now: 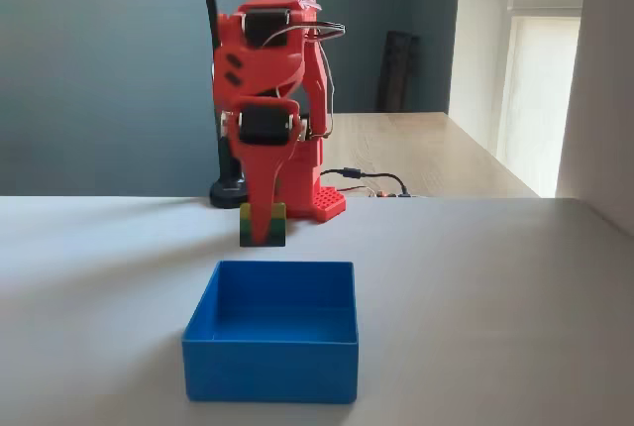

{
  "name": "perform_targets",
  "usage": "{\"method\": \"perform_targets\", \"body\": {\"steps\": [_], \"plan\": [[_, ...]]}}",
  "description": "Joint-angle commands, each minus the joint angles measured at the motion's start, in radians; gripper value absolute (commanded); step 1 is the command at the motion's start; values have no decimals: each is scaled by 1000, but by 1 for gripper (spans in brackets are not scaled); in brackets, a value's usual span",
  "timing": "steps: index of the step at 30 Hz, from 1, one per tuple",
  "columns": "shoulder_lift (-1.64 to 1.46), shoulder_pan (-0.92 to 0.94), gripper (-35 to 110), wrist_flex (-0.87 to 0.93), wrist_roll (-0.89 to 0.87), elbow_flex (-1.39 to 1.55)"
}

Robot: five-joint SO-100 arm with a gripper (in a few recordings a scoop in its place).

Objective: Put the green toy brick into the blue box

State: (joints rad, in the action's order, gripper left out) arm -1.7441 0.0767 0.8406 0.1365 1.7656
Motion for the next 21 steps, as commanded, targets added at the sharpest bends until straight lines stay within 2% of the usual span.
{"method": "perform_targets", "body": {"steps": [1, 15, 21], "plan": [[-32, -11, 0, -14, -5, -84], [-21, -32, 0, -66, -17, 37], [86, -28, 0, -71, -46, -2]]}}
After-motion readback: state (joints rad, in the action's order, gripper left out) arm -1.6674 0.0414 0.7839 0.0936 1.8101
